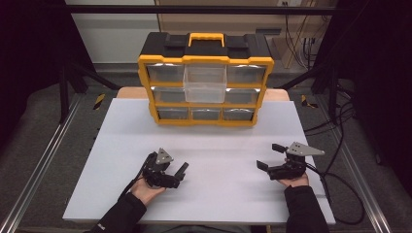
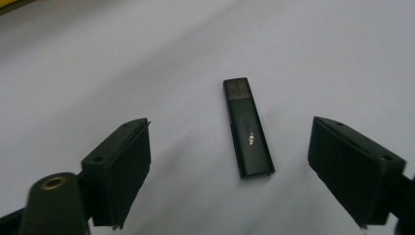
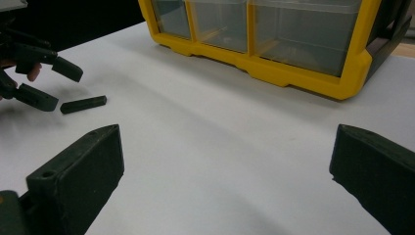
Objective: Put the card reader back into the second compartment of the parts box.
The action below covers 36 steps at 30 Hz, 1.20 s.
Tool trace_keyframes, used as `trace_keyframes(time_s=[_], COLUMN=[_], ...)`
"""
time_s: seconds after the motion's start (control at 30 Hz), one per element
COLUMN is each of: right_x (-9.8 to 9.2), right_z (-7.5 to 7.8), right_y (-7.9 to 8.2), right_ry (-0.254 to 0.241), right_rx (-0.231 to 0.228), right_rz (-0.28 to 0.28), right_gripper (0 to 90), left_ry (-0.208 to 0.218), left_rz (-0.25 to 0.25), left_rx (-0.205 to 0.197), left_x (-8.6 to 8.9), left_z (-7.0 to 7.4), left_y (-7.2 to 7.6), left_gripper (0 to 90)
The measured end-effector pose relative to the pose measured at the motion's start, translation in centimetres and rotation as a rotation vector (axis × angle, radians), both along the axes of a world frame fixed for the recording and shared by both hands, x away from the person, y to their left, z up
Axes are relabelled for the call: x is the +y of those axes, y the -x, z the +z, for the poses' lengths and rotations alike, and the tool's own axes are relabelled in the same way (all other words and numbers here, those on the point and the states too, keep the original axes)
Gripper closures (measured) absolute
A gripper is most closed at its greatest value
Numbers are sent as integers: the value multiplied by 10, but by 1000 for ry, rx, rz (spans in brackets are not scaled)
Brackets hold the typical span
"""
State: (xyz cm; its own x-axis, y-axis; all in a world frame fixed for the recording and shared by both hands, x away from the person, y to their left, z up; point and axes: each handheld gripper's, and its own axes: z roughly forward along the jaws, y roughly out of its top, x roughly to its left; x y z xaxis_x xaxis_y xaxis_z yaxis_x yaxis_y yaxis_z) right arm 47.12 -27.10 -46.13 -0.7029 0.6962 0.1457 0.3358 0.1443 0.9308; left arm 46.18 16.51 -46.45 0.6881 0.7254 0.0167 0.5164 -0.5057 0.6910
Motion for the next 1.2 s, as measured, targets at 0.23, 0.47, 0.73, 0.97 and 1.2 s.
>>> trace_keyframes(time_s=[0.23,0.47,0.73,0.97,1.2], right_x=[0,0,0,0,0], right_z=[0,0,0,0,0], right_y=[0,0,0,0,0], right_ry=[0,0,1,1,0], right_rx=[-1,1,2,-1,0], right_rz=[0,0,0,0,1], right_gripper=[2,2,2,2,2], left_ry=[-21,-15,-14,-12,-14], left_rz=[-5,-22,-25,-32,-34], left_rx=[4,36,36,34,41], left_x=[-3,-4,-5,-6,-8], left_z=[-2,-4,-5,-5,-6], left_y=[1,0,0,1,1], left_gripper=[270,399,498,572,630])
